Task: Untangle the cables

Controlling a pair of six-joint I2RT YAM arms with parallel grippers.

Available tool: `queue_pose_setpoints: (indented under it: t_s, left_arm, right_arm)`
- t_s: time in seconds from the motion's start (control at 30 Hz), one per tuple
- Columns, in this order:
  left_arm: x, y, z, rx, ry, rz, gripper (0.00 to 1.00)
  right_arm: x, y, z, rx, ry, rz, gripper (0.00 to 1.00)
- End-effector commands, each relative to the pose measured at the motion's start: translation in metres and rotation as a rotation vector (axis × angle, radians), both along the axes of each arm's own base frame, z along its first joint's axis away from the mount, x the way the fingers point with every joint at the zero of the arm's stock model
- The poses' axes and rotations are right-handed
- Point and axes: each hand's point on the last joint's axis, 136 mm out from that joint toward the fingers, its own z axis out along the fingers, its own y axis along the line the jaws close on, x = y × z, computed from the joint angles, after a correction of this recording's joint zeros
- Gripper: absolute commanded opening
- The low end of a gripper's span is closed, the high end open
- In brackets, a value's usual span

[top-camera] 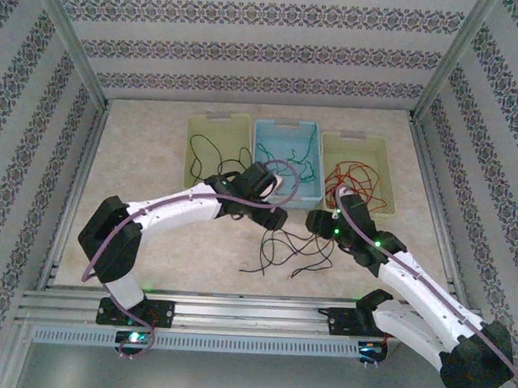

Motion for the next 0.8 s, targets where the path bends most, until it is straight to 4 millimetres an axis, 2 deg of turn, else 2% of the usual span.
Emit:
queue_pose_setpoints:
  t_s: [0.0,0.07,0.13,0.17,0.27,0.33,0.43,0.63,0.77]
  left_arm:
    - [0.016,-0.016,0.027,-0.159,-0.063,0.109,0.92]
    - [0.015,-0.013,0.022,-0.153,-0.054,0.123,0.92]
    - [0.013,-0.011,0.018,-0.136,-0.049,0.118,0.92]
    - [0.013,-0.009,0.015,-0.124,-0.045,0.115,0.92]
    - [0.012,-0.004,0.015,-0.094,-0.051,0.114,0.92]
    - [0.013,0.001,0.016,-0.078,-0.066,0.124,0.92]
    - [0.019,0.011,0.021,-0.064,-0.102,0.182,0.93]
    - [0.026,0.031,0.036,-0.120,-0.182,0.333,0.93]
    - [0.026,0.045,0.053,-0.197,-0.249,0.406,0.93]
  right_arm:
    - [-0.015,0.003,-0.025,-0.013,0.074,0.003,0.55]
    - [-0.018,0.003,-0.034,-0.043,0.093,0.009,0.55]
    - [-0.020,0.001,-0.042,-0.066,0.112,0.005,0.50]
    - [-0.019,0.001,-0.044,-0.070,0.117,0.003,0.43]
    - [-0.016,0.001,-0.042,-0.072,0.107,0.000,0.12]
    - [-0.012,0.004,-0.030,-0.063,0.069,0.009,0.00]
    - [-0.002,0.004,0.004,-0.047,-0.027,-0.003,0.00]
    - [0.016,0.011,0.101,-0.020,-0.260,0.014,0.00]
    - [0.026,0.026,0.168,0.013,-0.403,0.053,0.00]
